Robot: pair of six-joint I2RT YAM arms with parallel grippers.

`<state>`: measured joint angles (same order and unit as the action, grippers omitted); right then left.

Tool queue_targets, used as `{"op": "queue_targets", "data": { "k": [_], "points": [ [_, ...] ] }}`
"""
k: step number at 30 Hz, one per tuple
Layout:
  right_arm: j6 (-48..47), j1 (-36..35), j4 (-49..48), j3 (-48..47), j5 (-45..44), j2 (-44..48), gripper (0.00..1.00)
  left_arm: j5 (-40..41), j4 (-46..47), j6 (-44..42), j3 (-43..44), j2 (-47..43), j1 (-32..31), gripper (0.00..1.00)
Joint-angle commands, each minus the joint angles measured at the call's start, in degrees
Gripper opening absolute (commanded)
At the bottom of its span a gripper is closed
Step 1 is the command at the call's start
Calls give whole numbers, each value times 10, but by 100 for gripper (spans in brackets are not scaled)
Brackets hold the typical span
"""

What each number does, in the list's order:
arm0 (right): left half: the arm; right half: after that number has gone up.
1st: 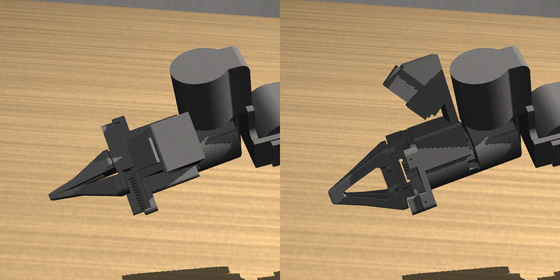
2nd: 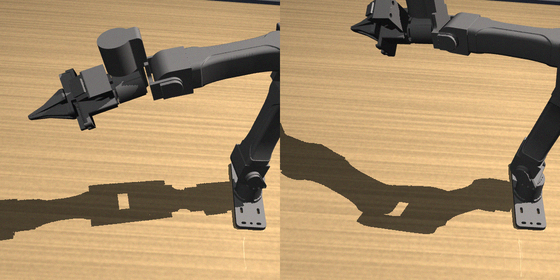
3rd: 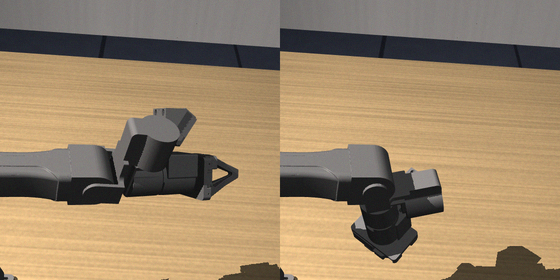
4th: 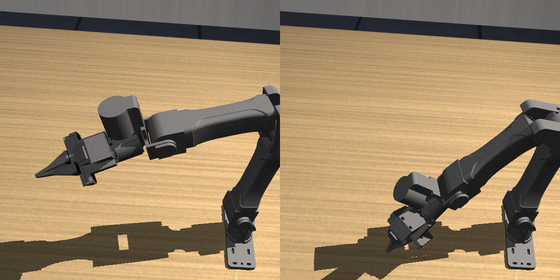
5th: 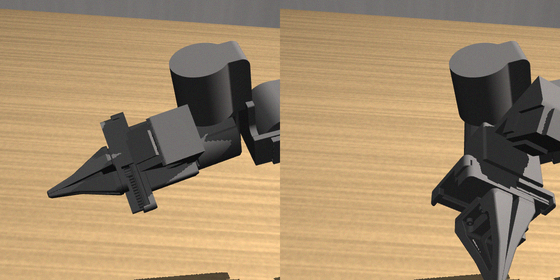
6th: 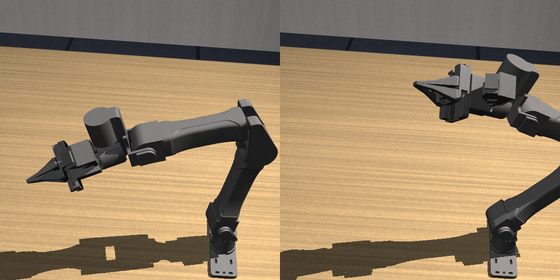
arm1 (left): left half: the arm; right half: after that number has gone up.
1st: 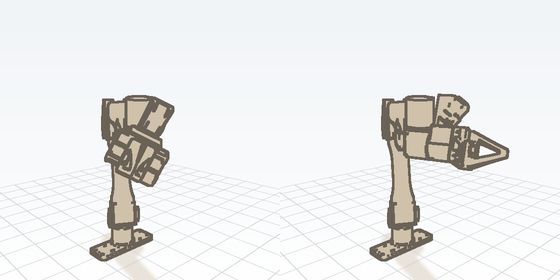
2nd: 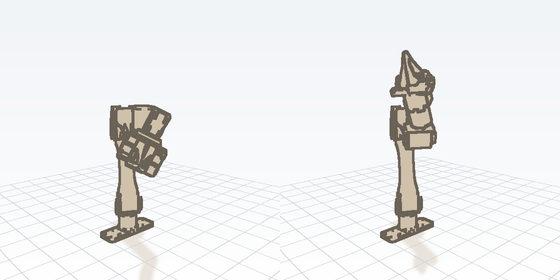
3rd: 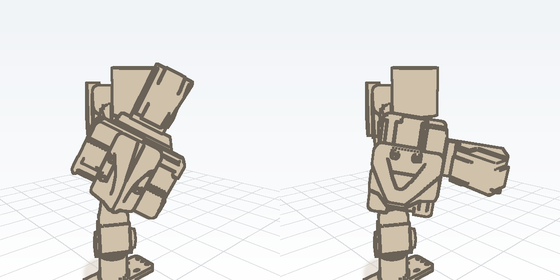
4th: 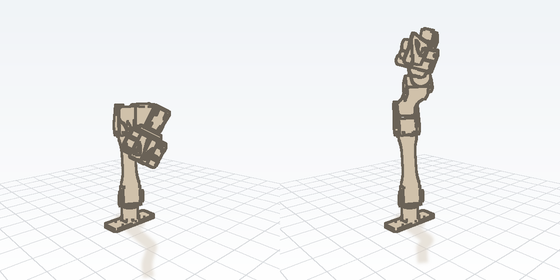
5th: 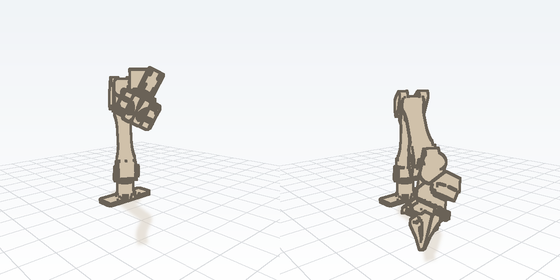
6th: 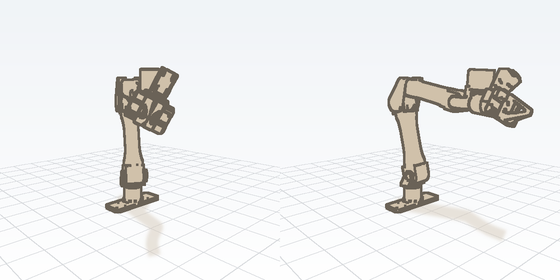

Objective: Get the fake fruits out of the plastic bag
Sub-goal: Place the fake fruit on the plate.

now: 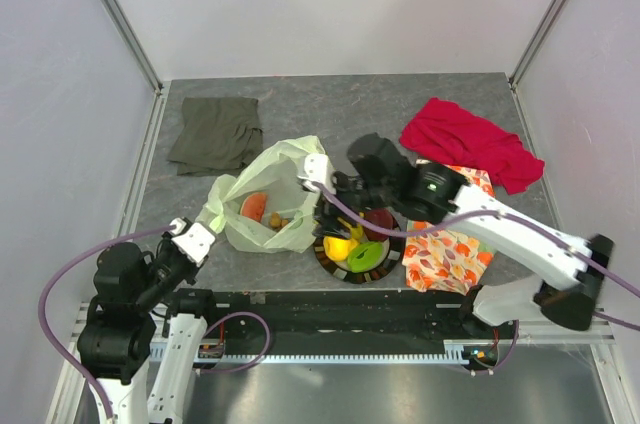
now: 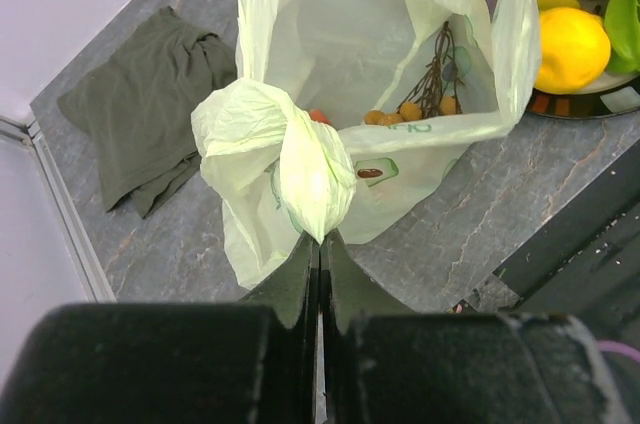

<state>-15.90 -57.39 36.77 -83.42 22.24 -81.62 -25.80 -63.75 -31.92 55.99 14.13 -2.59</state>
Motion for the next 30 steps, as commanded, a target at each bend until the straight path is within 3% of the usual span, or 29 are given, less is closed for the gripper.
{"op": "queue_targets", "data": {
  "k": [1, 7, 15, 21, 30],
  "points": [
    [-37, 17, 83, 99, -7, 101, 35, 16, 40, 23, 4, -1, 2, 2],
    [-52, 95, 51, 196, -3, 111, 32, 40, 49, 38, 9, 8, 2, 2],
    [-26, 123, -64, 251, -13, 59, 31, 70, 61, 53, 1, 19, 6, 2],
    [-33, 166, -100, 229, -10, 31, 32, 64, 37, 42, 13, 30, 7, 2],
    [-65, 245, -169, 175, 12, -85, 34, 60, 34, 48, 8, 47, 7, 2]
  ]
}}
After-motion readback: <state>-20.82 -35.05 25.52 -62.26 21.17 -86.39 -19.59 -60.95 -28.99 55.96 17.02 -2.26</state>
